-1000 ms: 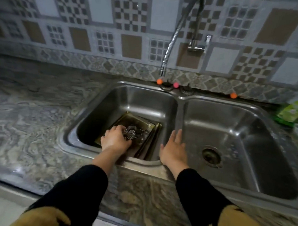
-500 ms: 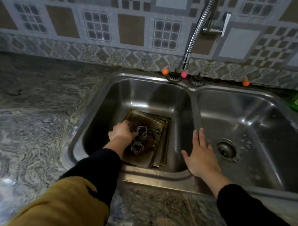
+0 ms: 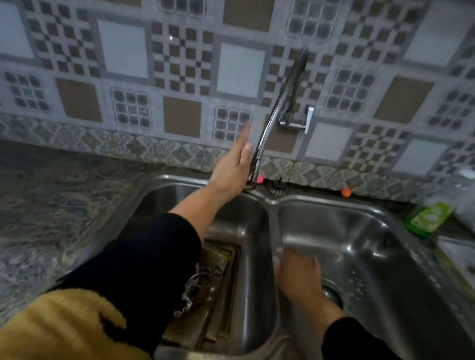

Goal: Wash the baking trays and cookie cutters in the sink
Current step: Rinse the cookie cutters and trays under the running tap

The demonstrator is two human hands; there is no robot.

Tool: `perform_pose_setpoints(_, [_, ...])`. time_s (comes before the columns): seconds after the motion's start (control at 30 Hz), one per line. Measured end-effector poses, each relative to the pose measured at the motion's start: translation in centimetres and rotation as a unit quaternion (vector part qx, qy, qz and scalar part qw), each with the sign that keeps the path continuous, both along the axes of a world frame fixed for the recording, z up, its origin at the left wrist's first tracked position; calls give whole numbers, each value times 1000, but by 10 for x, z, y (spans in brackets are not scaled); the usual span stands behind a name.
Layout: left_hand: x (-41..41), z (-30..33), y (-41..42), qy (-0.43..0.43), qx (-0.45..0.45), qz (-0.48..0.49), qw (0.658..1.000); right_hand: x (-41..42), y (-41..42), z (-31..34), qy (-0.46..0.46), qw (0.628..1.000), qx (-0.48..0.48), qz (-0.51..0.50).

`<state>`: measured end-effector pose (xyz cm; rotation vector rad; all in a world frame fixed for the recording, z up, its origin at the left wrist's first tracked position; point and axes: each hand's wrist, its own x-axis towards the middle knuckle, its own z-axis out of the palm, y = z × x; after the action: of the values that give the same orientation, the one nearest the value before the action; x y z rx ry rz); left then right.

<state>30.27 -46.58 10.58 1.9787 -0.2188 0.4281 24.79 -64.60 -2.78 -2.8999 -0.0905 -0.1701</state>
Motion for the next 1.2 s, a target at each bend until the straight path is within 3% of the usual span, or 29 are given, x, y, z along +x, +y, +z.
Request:
perform_pose_setpoints(0.1, [13,15,-17,-20,-37,-53,998,80,-15,49,60,991,118,12])
perform_pose_setpoints(0.23, [27,19,-25,-6,19,-26,999,175,-25,117,-39,955,292,-19])
perform_pose_setpoints(0.33, [32,25,-29,-45,70,43,996,220,-26,161,-74,937,341,-31])
perform_pose_setpoints(0.5, [37,40,-24,0,68,63,996,271,-19,185,-85,914,396,-27])
perform_pose_setpoints(0.73, [39,44,-28,14,82,72,994,297,-20,178,-156,890,428,-19])
perform_pose_setpoints(1.0, [42,35,-30,-10,57,48,997,267,-33,143,-183,878,441,26])
perform_pose_setpoints(1.1, [44,32,-27,-3,43,39,998,261,-36,133,-182,891,415,33])
perform_pose_setpoints(1.2, [41,31,-26,-1,15,9,1000,251,-33,135,-149,928,340,16])
